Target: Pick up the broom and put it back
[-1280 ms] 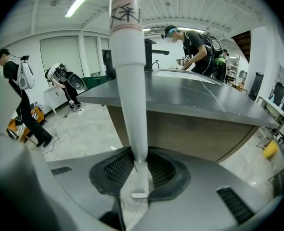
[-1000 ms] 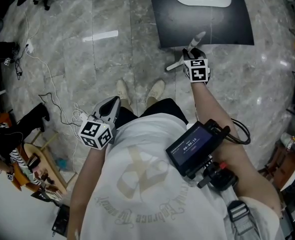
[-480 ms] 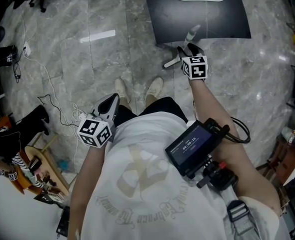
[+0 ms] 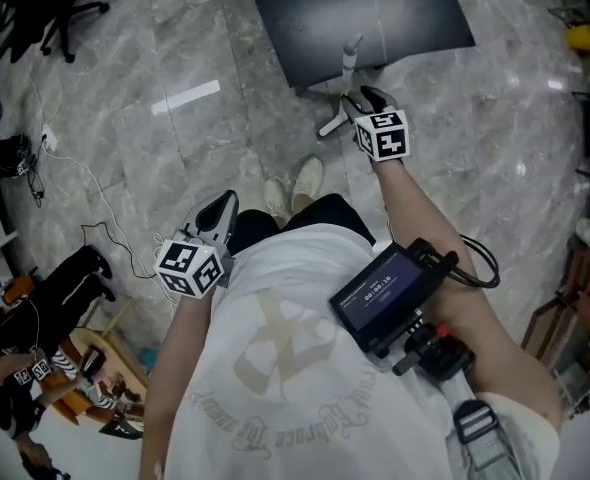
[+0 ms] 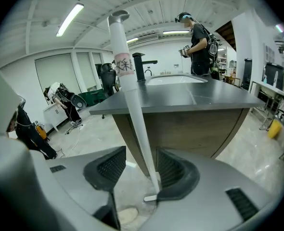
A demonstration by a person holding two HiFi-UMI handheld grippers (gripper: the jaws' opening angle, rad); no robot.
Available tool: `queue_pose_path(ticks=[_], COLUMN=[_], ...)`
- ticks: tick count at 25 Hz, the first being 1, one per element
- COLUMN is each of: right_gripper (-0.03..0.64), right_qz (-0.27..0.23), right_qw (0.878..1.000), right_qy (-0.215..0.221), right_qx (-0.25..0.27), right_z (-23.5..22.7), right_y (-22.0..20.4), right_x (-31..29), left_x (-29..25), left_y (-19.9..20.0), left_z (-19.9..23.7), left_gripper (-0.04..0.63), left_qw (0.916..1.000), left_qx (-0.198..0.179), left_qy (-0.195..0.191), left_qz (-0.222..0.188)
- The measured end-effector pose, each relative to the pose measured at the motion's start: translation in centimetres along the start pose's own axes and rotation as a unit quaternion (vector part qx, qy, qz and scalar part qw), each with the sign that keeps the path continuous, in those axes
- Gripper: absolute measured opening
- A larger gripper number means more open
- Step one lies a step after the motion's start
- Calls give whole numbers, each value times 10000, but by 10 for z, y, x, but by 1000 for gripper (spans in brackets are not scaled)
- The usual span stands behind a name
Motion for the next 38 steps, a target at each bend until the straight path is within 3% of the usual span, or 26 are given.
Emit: queue_pose_path(ticks=[12, 16, 22, 29, 38], right_gripper=[191, 122, 29, 17, 17], right_qz=[-289, -480, -1152, -2053, -2043], right_qw=[9977, 9967, 9907, 9740, 9729], right_qy=[-507, -575, -643, -632, -713], right_qx=[-333, -323, -344, -723, -815], right_z=[39, 59, 90, 128, 164], right_y=[2, 8, 17, 30, 12], right_x=[114, 144, 193, 247, 278], left_x=[20, 27, 27, 33, 32], left_y=[14, 15, 8, 2, -14], left_z=[-16, -21, -32, -40, -49], left_gripper=[12, 12, 12, 12, 12], left_qw=[9955, 9930, 9866, 9785, 9715], left_qx=[-481, -602, -877, -1158, -1271], left_qy=[-742, -929, -1317, -1678, -1997], left_qz=[-339, -413, -403, -318, -76])
Point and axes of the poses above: the fingertips, and each gripper's own axes: x backward along the fingers, z to its left, y out of its top, the point moved 10 cm from there along x, backward along the fingers, and after that the axes turned 15 degrees about x, right-handed, at the moved point
